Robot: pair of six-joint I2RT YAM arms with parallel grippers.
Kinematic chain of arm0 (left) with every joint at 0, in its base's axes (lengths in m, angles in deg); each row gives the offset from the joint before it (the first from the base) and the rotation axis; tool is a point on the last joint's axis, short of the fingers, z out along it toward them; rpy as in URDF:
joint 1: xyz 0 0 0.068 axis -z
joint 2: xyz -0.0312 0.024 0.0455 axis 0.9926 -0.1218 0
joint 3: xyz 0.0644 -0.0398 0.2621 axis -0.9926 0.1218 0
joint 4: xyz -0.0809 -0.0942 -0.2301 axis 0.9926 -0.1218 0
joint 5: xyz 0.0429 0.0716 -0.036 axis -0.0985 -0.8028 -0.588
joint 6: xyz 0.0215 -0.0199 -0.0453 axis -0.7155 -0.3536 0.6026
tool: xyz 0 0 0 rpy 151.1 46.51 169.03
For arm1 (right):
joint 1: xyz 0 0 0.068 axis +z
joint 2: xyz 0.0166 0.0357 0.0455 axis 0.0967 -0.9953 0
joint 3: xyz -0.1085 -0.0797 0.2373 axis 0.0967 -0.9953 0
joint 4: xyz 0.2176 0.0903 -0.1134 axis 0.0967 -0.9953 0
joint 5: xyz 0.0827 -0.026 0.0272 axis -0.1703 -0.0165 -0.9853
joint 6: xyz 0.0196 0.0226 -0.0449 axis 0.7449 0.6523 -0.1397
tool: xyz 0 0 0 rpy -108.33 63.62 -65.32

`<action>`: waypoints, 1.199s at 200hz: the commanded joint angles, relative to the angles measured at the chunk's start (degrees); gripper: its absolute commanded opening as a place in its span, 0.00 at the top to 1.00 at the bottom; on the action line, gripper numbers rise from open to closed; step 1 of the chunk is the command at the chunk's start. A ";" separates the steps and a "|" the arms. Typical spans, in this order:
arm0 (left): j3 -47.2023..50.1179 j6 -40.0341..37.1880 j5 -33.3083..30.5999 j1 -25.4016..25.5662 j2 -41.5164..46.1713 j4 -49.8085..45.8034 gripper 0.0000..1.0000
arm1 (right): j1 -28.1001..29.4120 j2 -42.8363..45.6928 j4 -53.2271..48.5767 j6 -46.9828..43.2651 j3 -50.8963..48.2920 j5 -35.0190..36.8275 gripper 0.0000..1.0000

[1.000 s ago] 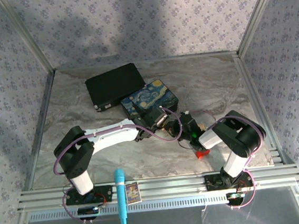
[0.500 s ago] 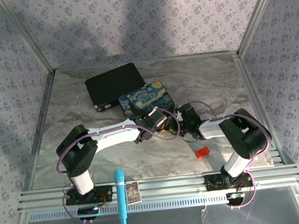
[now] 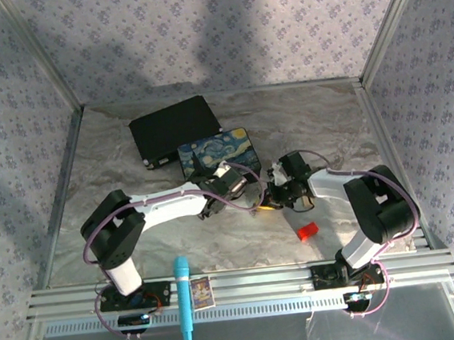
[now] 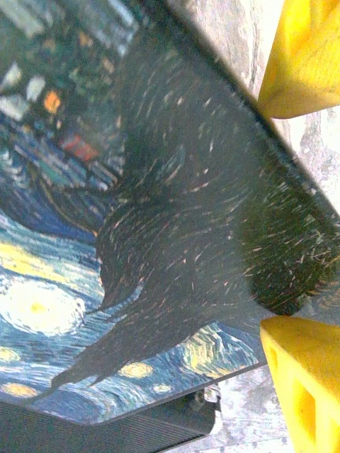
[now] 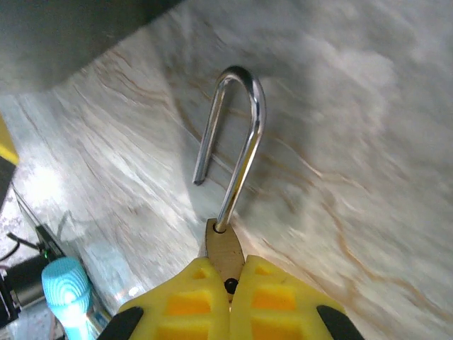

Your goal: Unlock a padlock with a key

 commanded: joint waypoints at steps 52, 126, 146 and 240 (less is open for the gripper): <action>2.02 2.72 -1.01 -0.90 3.98 -0.90 0.26 | -2.21 0.18 -28.47 -7.37 -0.26 16.76 0.94; 4.36 3.41 -1.65 -2.99 8.22 -0.81 0.26 | -1.60 3.83 -30.36 -6.57 2.57 22.09 0.70; 4.94 3.52 -1.62 -3.76 10.16 -0.42 0.25 | -1.19 6.44 -29.57 -6.23 3.27 22.80 0.64; 12.89 2.09 10.33 -7.70 28.36 8.61 0.00 | -2.26 20.65 -24.33 -8.76 10.14 35.84 0.29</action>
